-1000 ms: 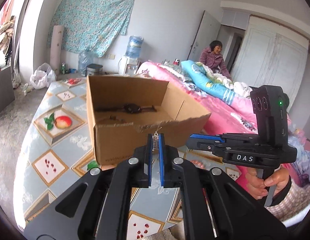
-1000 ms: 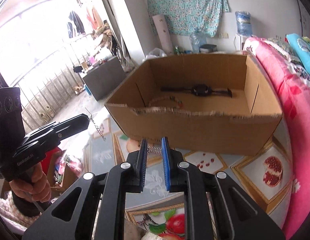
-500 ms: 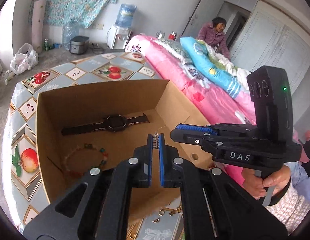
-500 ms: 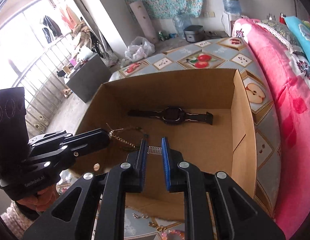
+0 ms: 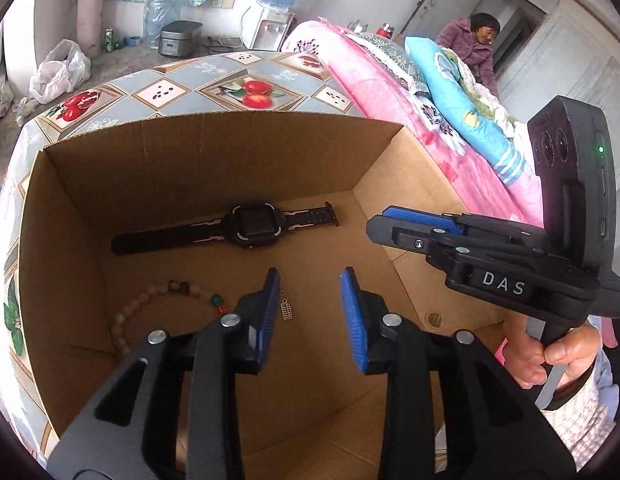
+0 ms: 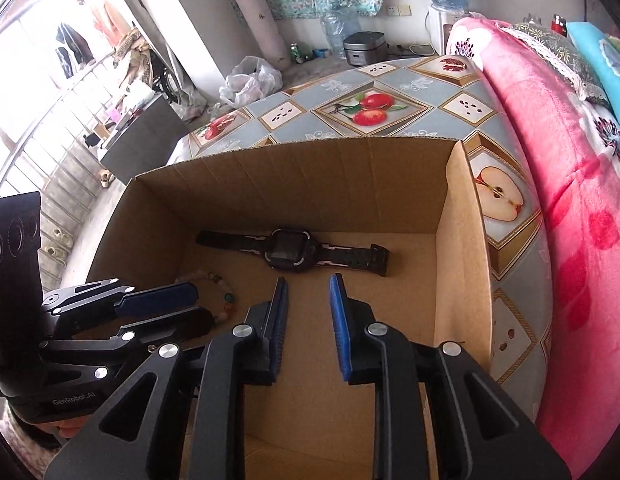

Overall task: Organize jewelry
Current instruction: 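Lower the charm into the box and open the right gripper, then withdraw the right tool from the box back toward the charms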

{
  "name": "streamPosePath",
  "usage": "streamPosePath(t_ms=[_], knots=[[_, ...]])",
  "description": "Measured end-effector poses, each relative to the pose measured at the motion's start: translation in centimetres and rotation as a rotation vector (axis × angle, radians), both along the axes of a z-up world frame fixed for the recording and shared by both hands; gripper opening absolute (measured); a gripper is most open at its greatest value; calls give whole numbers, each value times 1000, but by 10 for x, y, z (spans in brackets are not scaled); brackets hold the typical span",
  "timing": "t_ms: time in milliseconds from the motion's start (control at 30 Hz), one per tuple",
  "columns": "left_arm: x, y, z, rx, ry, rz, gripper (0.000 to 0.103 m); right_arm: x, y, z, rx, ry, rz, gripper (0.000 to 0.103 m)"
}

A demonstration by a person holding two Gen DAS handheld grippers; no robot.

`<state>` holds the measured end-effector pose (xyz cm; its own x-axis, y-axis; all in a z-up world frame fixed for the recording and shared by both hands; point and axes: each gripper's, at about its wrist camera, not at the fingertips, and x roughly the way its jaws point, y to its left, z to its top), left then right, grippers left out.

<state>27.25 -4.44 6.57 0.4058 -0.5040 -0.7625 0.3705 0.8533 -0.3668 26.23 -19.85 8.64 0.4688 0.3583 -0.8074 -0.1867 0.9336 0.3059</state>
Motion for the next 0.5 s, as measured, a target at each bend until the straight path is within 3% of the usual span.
streamPosePath(t_ms=[100, 233, 333, 400, 500], knots=[[-13, 1, 14, -1, -52, 1, 30, -12, -3, 12, 11, -49, -5, 22], [-47, 6, 46, -18, -199, -7, 30, -44, -9, 38, 53, -129, 6, 22], [-91, 19, 68, -31, -341, -2, 31, -80, -16, 58, 81, -200, 7, 22], [-125, 32, 74, -35, -419, 17, 40, -110, -23, 66, 112, -237, 7, 22], [-173, 52, 70, -29, -468, 43, 40, -155, -29, 63, 148, -279, 15, 22]])
